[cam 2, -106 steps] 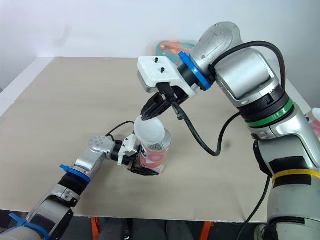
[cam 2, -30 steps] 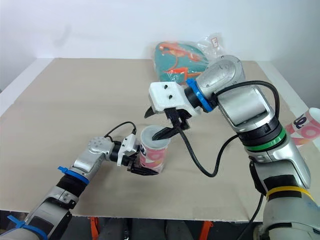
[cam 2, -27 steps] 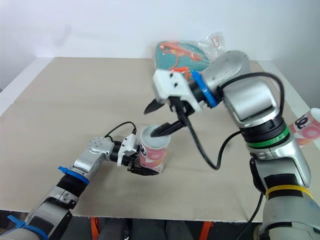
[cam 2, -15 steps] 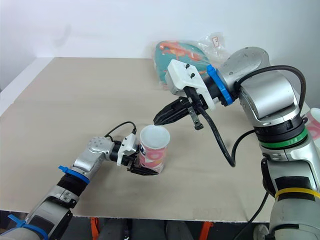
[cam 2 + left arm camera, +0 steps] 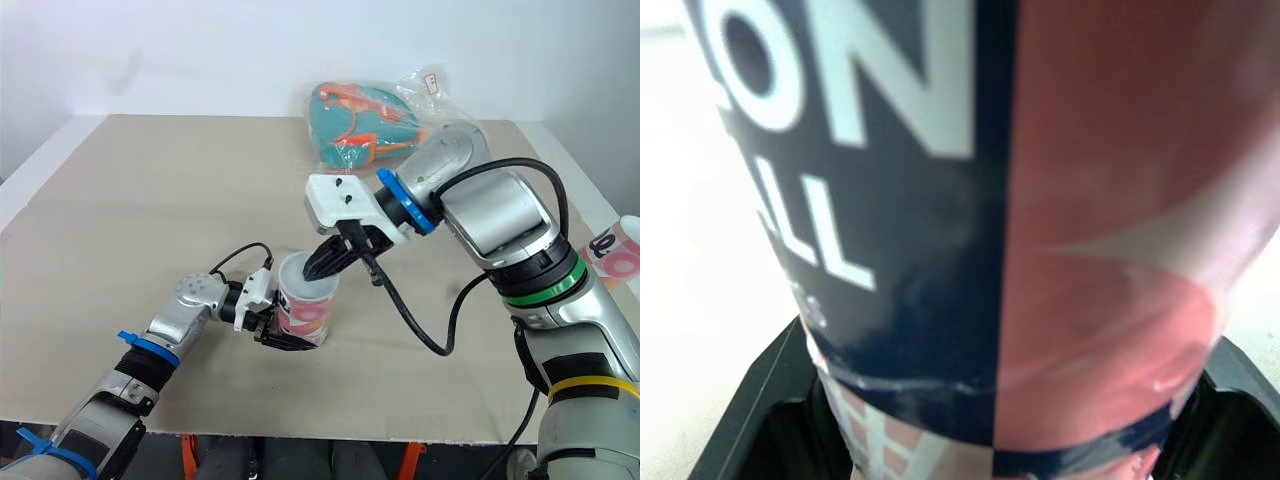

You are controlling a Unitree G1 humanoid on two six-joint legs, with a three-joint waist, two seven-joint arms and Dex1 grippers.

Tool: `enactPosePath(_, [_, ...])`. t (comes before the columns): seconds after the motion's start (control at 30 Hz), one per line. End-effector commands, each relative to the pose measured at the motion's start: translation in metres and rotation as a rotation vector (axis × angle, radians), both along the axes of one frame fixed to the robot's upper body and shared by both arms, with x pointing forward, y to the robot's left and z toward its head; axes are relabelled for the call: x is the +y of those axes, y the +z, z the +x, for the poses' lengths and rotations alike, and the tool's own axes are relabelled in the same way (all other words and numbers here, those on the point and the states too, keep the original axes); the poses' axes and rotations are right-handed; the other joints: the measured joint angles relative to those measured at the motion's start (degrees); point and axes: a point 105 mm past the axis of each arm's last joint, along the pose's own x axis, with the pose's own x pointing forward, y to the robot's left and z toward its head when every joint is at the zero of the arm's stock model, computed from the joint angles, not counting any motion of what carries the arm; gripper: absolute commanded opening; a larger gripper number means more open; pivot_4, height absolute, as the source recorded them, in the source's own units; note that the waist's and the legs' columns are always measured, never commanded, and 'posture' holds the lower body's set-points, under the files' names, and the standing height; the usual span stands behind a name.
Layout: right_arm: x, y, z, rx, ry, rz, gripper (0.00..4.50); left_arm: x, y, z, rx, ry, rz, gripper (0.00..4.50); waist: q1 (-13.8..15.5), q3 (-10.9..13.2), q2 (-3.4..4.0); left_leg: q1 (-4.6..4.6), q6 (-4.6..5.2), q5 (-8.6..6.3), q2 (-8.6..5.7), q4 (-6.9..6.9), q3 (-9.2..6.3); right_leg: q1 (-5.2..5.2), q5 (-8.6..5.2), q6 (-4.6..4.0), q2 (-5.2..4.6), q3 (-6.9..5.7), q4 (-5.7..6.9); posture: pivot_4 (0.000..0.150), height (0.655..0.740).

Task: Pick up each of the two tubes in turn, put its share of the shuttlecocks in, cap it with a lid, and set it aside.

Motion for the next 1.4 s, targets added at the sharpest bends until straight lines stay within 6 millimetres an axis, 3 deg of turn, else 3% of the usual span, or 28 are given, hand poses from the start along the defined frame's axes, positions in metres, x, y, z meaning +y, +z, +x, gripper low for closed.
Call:
enactPosePath(0.03, [0.002, -0.034, -0.002, -0.028, 0.072, -0.134, 0.02, 0.006, -0.014, 0.003, 0.036, 0.046, 0.054, 2.97, -0.01, -0.04, -0.01, 0.04, 0.0, 0.0, 0.01, 0.02, 0.0, 0.04, -0.03, 0.05, 0.01, -0.01, 0.0, 0.15, 0.7387])
enactPosePath(0.17, [0.004, -0.038, 0.001, -0.023, 0.071, -0.124, 0.02, 0.007, -0.011, 0.003, 0.043, 0.048, 0.039, 2.97, -0.07, -0.21, -0.16, 0.46, -0.01, 0.0, 0.07, 0.0, 0.05, 0.27, -0.15, 0.24, 0.02, -0.01, 0.0, 0.15, 0.7387])
enactPosePath(0.27, [0.003, -0.034, 0.003, -0.028, 0.065, -0.099, 0.02, 0.008, -0.009, 0.003, 0.045, 0.05, 0.036, 2.97, -0.1, -0.23, -0.18, 0.88, -0.05, -0.03, 0.17, -0.03, 0.13, 0.55, -0.32, -0.12, 0.02, -0.01, -0.01, 0.15, 0.7387])
enactPosePath(0.43, [0.005, 0.008, 0.003, 0.008, 0.025, 0.125, 0.02, 0.008, -0.006, 0.002, 0.05, 0.052, 0.017, 2.97, -0.08, -0.21, -0.18, 0.8, -0.05, -0.03, 0.37, -0.06, 0.3, 0.59, -0.21, -0.28, 0.08, -0.01, -0.01, 0.15, 0.7387])
enactPosePath(0.6, [-0.014, 0.044, 0.018, -0.015, -0.134, 0.29, 1.82, 0.005, 0.0, 0.004, 0.058, 0.068, -0.032, 2.97, 0.15, -0.15, -0.14, 0.13, -0.04, -0.02, 0.44, -0.02, 0.25, -0.04, 0.19, -0.36, 0.23, 0.0, -0.01, 0.15, 0.7387])
enactPosePath(0.8, [-0.047, 0.059, 0.013, -0.028, -0.243, 0.339, 4.48, 0.003, 0.005, 0.004, 0.081, 0.074, -0.059, 2.97, 0.29, -0.1, -0.13, -0.26, -0.04, -0.02, 0.35, -0.05, 0.17, -0.36, 0.15, -0.3, 0.25, 0.04, -0.03, 0.15, 0.7387])
enactPosePath(0.87, [-0.055, 0.061, 0.009, -0.033, -0.284, 0.362, 4.5, 0.003, 0.005, 0.004, 0.093, 0.075, -0.063, 3.83, 0.25, -0.09, -0.14, -0.25, -0.04, -0.03, 0.36, -0.06, 0.16, -0.37, 0.11, -0.29, 0.28, 0.05, -0.03, 0.15, 0.7387])
enactPosePath(0.93, [-0.062, 0.058, 0.004, -0.036, -0.316, 0.368, 4.5, 0.003, 0.005, 0.002, 0.097, 0.061, -0.057, 4.36, 0.21, -0.05, -0.12, -0.26, -0.05, -0.03, 0.37, -0.06, 0.16, -0.38, 0.08, -0.23, 0.32, 0.08, -0.03, 0.15, 0.7387])
enactPosePath(1.17, [-0.072, 0.042, -0.015, -0.016, -0.41, 0.405, 4.5, 0.009, 0.002, -0.006, 0.097, 0.019, -0.018, 4.36, 0.05, 0.03, 0.0, -0.26, -0.05, -0.03, 0.42, -0.09, 0.2, -0.41, 0.03, -0.17, 0.44, 0.24, -0.03, 0.15, 0.7387])
enactPosePath(1.4, [-0.083, 0.038, -0.024, 0.004, -0.5, 0.445, 4.5, 0.026, 0.001, 0.002, 0.069, 0.085, -0.001, 4.36, 0.0, 0.04, 0.0, -0.26, -0.06, -0.04, 0.43, -0.1, 0.21, -0.4, 0.03, -0.15, 0.46, 0.28, -0.05, 0.15, 0.7387])
